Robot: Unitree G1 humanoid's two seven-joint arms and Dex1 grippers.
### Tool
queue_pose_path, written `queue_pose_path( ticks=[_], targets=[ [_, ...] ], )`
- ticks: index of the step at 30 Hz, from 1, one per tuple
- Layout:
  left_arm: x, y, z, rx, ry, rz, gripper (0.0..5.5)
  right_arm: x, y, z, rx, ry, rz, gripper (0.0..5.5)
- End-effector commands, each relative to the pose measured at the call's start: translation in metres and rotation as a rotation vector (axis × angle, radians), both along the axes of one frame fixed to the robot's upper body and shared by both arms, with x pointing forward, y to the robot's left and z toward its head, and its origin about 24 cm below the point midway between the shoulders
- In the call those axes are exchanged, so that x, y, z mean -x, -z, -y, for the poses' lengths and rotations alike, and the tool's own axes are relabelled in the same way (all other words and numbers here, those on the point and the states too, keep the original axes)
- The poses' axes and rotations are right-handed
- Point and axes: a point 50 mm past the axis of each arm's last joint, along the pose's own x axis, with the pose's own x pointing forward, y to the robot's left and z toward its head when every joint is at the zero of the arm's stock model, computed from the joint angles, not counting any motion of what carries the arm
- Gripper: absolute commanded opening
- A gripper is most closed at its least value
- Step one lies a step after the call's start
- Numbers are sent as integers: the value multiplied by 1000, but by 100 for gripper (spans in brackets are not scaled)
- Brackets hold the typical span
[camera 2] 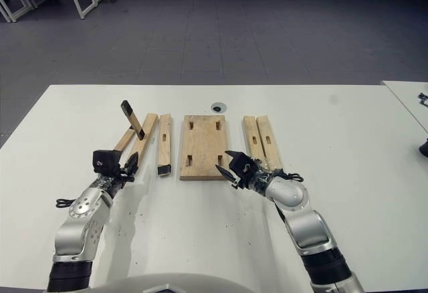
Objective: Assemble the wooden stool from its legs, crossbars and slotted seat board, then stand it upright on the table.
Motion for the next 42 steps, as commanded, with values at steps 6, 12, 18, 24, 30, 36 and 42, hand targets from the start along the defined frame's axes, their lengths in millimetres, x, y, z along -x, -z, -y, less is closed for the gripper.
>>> queue_pose_path(
  ticks=[6, 12, 18, 24, 30, 36, 42],
  targets=[
    [-8, 30, -4, -13, 43, -129, 258, -3, -3, 2, 14, 6, 9, 234],
    [-17, 34, -3, -21, 35, -161, 205, -7, -7, 2, -81, 63, -39, 234],
    [-47, -46, 6, 332, 99, 210, 205, -20, -43, -13, -630, 78, -347, 335],
    [-31, -100, 34, 782, 606, 229, 205, -24, -75, -18, -957, -171, -733, 356],
    [2, -123, 51, 992, 994, 110, 205, -27, -105, -16, -1120, -382, -875, 356],
    [8, -118, 54, 971, 1032, 18, 205, -18, -130, -17, -1089, -525, -869, 356],
    [11, -120, 55, 965, 1065, 7, 205, -17, -127, -27, -958, -484, -832, 278]
  ],
)
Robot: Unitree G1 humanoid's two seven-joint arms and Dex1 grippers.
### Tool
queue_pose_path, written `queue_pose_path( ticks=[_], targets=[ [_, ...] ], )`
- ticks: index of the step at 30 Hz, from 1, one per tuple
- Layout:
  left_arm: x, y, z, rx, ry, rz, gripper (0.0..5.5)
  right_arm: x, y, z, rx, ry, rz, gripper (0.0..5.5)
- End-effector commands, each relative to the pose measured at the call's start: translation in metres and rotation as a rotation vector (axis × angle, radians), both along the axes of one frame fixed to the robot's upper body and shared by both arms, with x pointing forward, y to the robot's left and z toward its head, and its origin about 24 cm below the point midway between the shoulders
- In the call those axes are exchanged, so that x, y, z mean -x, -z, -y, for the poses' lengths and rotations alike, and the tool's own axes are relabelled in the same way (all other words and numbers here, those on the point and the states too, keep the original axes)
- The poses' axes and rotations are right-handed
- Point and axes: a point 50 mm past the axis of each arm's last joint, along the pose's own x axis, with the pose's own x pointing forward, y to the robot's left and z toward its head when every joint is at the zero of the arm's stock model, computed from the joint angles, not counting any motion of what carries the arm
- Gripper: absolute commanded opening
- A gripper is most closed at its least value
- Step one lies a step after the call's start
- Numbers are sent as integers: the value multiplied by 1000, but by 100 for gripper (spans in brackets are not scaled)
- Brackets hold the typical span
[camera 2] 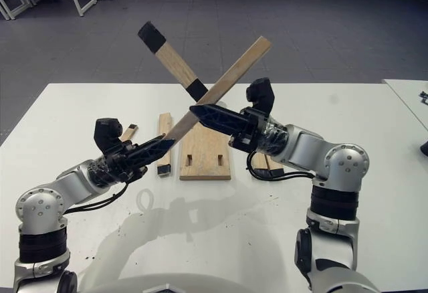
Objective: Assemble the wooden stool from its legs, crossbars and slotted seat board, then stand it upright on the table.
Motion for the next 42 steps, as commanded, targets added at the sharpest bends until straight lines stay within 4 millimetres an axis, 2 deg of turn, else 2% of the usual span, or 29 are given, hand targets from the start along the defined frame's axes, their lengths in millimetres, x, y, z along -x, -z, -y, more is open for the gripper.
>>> queue_pose_path(
  ticks=[1, 4, 8, 10, 14, 16, 18, 20, 22, 25, 27, 36, 39, 42],
  targets=[
    [3, -1, -1, -18, 21, 10, 205, -1, -9, -6, 19, -10, 69, 263],
    [3, 0, -5, -31, 13, 11, 205, -2, -12, -4, 2, 1, 82, 205],
    [1, 3, -8, -64, -18, 23, 205, -6, -13, 3, 4, 33, 83, 202],
    [-3, 4, -12, -64, -62, 37, 259, -9, -13, 7, 8, 63, 82, 202],
    [-12, 12, -33, -78, -237, 52, 264, -16, -14, 30, 22, 181, 88, 202],
    [-26, 19, -42, -142, -401, 57, 264, -20, -10, 43, 55, 274, 92, 202],
    [-44, 36, -36, -410, -539, 96, 264, -26, -6, 52, 83, 386, 112, 202],
    [-55, 49, -22, -684, -587, 173, 264, -31, -3, 54, 61, 465, 111, 202],
    [-62, 55, -6, -875, -618, 228, 264, -35, -1, 54, 40, 522, 98, 202],
    [-61, 73, 22, -1064, -558, 227, 264, -38, 3, 53, 31, 566, 82, 202],
    [-59, 83, 31, -1139, -503, 226, 264, -37, 3, 52, 19, 565, 85, 202],
    [-52, 101, 42, -1306, -341, 202, 264, -33, 7, 47, 45, 561, 94, 202],
    [-49, 110, 37, -1403, -234, 223, 264, -33, 7, 46, 66, 564, 110, 202],
    [-34, 119, 10, -1495, -94, 249, 264, -32, 6, 50, 88, 590, 143, 202]
  ],
)
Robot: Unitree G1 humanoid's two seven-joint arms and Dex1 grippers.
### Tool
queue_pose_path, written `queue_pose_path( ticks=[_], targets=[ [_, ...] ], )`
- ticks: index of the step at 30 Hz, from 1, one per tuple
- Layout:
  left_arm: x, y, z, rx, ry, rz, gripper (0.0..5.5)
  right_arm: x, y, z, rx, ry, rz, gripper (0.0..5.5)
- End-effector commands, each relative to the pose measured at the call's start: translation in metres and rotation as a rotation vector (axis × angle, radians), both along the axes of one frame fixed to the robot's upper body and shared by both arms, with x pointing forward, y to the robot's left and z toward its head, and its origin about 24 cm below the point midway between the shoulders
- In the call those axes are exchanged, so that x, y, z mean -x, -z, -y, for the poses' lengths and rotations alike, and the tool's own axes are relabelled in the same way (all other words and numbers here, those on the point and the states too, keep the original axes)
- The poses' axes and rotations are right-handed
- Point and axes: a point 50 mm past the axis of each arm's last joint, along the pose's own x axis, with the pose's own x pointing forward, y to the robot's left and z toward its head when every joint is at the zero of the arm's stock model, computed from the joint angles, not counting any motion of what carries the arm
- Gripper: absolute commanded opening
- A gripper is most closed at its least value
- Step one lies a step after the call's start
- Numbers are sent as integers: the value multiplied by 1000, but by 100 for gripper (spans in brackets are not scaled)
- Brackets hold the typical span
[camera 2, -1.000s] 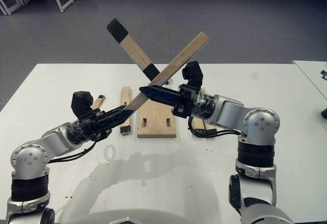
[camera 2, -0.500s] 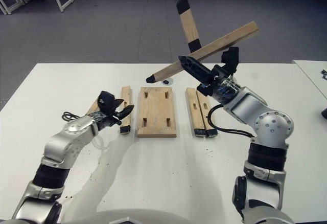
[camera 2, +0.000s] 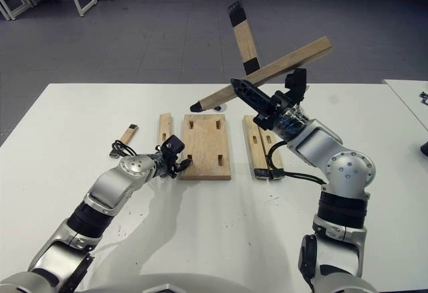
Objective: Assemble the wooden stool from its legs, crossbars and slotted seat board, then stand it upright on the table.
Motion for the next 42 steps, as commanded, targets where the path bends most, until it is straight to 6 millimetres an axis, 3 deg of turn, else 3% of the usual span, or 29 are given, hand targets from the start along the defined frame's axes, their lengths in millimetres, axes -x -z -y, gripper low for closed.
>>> queue_pose_path(
  ticks=[1, 5, 8, 15, 20, 25, 28, 35, 39, 42],
  targets=[
    [34, 37, -48, -193, 86, -216, 264, 2, -3, 6, 46, 37, 46, 202],
    [63, 43, -84, -237, 241, -281, 264, 4, 5, 7, 195, 39, 59, 202],
    [72, 40, -107, -264, 346, -268, 264, 4, 23, 4, 383, -14, 59, 202],
    [46, 22, -138, -331, 469, -103, 264, -3, 58, -11, 587, -163, 85, 202],
    [35, 22, -133, -307, 491, -47, 264, -15, 66, -21, 619, -225, 106, 202],
    [33, 24, -128, -297, 503, -38, 264, -19, 59, -30, 575, -255, 129, 202],
    [34, 25, -126, -289, 504, -34, 264, -23, 66, -32, 607, -262, 119, 202],
    [33, 25, -125, -285, 493, -27, 264, -33, 110, -27, 842, -302, -29, 202],
    [31, 24, -116, -256, 490, 5, 264, -16, 143, -28, 955, -383, -135, 202],
    [32, 25, -109, -236, 484, 26, 264, -2, 178, -18, 1005, -365, -267, 202]
  ],
)
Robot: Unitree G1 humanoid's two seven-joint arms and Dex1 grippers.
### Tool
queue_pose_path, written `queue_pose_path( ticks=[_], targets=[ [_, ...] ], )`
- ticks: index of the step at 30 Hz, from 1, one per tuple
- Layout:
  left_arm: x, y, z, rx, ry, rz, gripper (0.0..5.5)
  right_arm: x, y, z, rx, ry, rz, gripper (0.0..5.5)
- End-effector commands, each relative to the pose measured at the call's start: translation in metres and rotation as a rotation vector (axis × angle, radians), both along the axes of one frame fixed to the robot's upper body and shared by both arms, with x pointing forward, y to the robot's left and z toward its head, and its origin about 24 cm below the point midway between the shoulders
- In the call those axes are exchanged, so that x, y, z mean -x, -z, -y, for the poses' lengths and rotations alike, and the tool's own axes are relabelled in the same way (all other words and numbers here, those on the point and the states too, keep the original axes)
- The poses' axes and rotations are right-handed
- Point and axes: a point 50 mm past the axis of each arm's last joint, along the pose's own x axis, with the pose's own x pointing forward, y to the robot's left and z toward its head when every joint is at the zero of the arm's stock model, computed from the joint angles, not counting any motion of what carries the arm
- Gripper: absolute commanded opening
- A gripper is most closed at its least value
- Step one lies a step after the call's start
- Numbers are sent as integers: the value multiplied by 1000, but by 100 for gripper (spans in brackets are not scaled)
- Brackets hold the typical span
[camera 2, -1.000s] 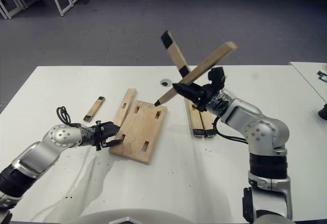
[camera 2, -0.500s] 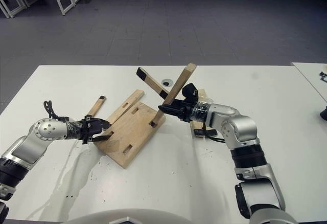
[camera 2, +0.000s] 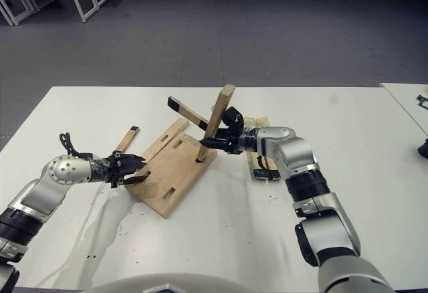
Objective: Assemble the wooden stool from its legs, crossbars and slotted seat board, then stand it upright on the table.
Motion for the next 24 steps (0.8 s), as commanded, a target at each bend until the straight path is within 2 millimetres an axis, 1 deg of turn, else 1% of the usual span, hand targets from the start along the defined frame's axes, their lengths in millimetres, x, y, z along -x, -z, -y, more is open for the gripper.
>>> queue_pose_path(
  ticks=[1, 3, 5, 7, 8, 10, 12, 15, 18, 20, 24],
  targets=[
    [15, 28, 11, -8, -11, -84, 264, 34, 93, 32, 294, 151, -289, 202],
    [15, 27, 16, 16, -32, -57, 264, 28, 96, 37, 373, 188, -230, 202],
    [14, 22, 24, 57, -58, -30, 264, 21, 94, 38, 480, 200, -107, 202],
    [12, 16, 33, 127, -76, -17, 264, 17, 86, 30, 469, 196, -25, 202],
    [12, 12, 39, 160, -75, -13, 264, 16, 82, 25, 438, 196, -21, 202],
    [11, 7, 50, 210, -54, -5, 264, 15, 81, 18, 389, 169, -33, 202],
    [11, 6, 54, 223, -46, -4, 264, 13, 82, 19, 349, 154, -85, 202],
    [14, 11, 49, 196, -43, -16, 264, 3, 73, 31, 233, 171, -208, 202],
    [16, 17, 44, 191, -69, -33, 264, -9, 60, 43, 138, 191, -261, 202],
    [14, 20, 42, 183, -87, -31, 264, -10, 54, 44, 64, 155, -306, 202],
    [14, 22, 41, 190, -95, -38, 264, -13, 49, 41, 48, 114, -294, 202]
  ],
)
